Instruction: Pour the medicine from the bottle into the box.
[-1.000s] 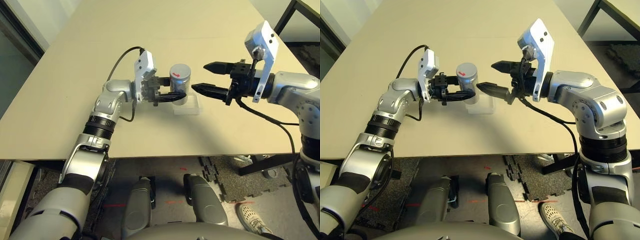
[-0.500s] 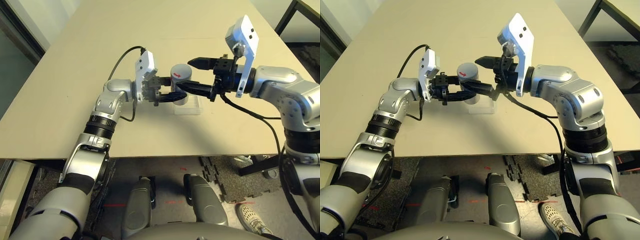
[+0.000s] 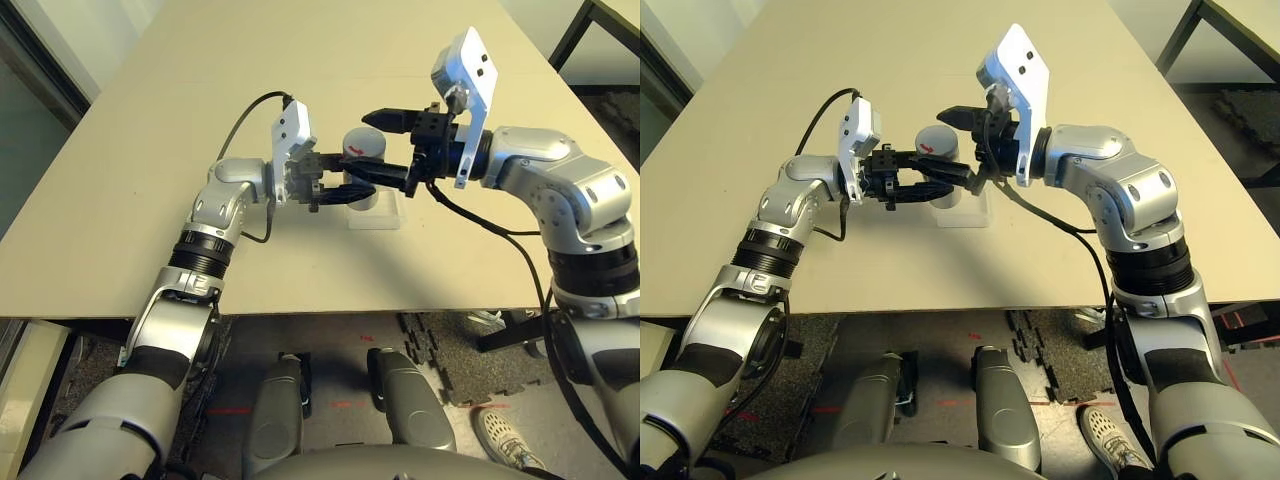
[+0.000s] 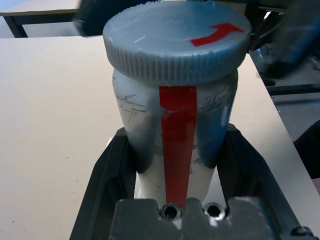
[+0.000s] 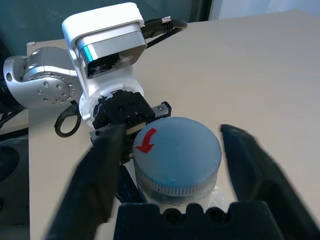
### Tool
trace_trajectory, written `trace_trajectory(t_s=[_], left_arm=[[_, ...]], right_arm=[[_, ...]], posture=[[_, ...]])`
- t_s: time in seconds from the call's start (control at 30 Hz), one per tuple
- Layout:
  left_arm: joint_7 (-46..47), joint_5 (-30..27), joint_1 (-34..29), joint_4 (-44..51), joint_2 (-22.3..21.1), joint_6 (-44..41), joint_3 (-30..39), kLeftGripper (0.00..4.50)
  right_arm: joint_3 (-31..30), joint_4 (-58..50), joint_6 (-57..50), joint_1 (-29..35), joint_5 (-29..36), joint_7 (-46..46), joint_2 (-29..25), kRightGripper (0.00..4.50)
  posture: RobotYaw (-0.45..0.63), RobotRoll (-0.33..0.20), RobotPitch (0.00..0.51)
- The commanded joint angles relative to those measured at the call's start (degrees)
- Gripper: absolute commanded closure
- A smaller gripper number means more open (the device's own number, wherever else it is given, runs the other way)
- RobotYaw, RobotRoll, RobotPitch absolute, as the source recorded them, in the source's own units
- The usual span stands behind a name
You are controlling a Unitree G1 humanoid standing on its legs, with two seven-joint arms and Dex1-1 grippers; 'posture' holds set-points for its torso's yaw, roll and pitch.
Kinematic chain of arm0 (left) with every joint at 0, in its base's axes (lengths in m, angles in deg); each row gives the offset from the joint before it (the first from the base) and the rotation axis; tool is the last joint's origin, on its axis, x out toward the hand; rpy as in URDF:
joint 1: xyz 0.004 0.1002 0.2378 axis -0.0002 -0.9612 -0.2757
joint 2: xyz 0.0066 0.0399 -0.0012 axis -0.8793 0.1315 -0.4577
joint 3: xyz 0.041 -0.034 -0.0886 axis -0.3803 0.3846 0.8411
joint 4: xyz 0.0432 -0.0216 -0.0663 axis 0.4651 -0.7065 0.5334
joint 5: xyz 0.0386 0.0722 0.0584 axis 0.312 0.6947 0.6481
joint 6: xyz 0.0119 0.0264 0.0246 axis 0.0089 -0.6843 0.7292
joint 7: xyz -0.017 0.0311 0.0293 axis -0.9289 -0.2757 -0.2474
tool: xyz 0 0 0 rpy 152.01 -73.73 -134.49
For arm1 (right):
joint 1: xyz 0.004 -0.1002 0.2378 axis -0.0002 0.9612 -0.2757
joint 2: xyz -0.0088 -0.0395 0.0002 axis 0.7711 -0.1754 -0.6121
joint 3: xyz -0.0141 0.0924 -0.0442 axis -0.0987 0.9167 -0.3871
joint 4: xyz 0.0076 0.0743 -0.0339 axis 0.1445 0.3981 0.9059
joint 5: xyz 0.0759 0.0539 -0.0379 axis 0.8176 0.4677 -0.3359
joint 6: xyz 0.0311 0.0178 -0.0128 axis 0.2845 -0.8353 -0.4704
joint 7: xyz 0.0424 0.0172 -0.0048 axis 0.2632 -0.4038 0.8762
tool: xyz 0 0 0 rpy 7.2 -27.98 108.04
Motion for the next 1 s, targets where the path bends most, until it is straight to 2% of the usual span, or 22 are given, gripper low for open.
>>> trace_trajectory(t_s=[0.03, 0.33, 0.67, 1.0], left_arm=[[-0.5, 0.4, 0.2, 0.8, 0.1, -0.2, -0.4, 2.09], [-0.5, 0.5, 0.2, 0.7, 0.1, -0.3, -0.6, 2.09], [-0.4, 0.8, -0.2, 1.2, 0.1, -0.4, -0.4, 2.09], [0.3, 0.7, 0.1, 1.4, 0.3, -0.6, -0.1, 2.09]], right_arm=[[-1.0, 0.2, 0.1, -0.3, -0.6, 0.6, 0.1, 1.93], [-0.6, 0.1, -0.4, -1.0, -0.1, 0.4, 0.5, 1.93], [4.6, 2.0, -3.7, -6.4, 3.4, -2.7, 4.2, 1.93], [6.3, 6.1, -1.3, -7.3, 1.5, -5.8, 5.4, 1.93]], posture=[[-0.16, 0.0, 0.141], [-0.16, 0.0, 0.144], [-0.16, 0.0, 0.148], [-0.15, 0.0, 0.152]])
